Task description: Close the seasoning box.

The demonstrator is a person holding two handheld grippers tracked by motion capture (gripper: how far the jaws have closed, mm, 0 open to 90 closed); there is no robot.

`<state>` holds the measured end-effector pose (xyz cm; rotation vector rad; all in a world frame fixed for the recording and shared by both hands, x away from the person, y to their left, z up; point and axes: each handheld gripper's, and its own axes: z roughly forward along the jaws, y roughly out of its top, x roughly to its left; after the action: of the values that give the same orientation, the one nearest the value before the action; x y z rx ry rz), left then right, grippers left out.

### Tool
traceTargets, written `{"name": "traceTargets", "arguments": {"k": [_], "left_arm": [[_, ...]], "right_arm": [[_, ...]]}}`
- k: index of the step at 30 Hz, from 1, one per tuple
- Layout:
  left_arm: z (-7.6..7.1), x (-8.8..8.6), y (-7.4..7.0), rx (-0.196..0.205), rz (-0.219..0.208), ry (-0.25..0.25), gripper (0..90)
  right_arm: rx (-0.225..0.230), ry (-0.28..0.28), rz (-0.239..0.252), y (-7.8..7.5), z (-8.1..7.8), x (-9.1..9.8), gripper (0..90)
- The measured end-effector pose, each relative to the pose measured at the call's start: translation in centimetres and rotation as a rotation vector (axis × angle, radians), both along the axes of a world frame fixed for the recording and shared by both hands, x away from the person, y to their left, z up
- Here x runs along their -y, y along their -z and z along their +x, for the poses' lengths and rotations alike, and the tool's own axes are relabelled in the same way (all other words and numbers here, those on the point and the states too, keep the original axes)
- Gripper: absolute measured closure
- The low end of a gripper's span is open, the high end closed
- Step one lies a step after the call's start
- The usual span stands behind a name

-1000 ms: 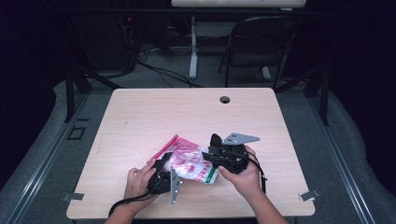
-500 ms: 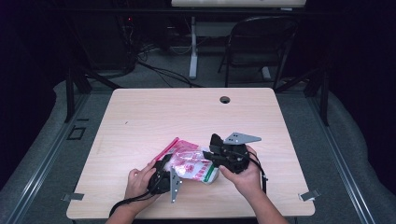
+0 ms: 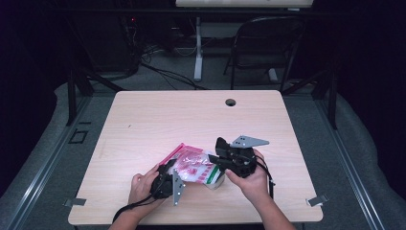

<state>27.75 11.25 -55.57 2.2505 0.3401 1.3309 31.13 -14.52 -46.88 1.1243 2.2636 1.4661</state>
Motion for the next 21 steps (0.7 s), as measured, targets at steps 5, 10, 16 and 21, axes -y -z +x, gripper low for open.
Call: {"name": "traceTargets", "arguments": {"k": [5,10,16,21], "left_arm": [[0.2,-0.2,0.0,-0.049,-0.033,0.011,72.4],[0.5,-0.6,0.0,-0.101,-0.067,0.015,72.6],[0.9,-0.9,0.3,-0.144,-0.103,0.021,72.8],[1.2,-1.1,0.3,-0.19,-0.141,0.023,73.0]], "right_arm": [[-0.007,-0.001,0.005,0.0,0.1,0.1,59.7],[-0.004,0.003,0.011,-0.1,0.0,0.1,59.0],[0.006,0.018,0.029,-0.2,0.0,0.3,58.7],[0.002,0.02,0.039,-0.3,0.0,0.4,57.8]]}}
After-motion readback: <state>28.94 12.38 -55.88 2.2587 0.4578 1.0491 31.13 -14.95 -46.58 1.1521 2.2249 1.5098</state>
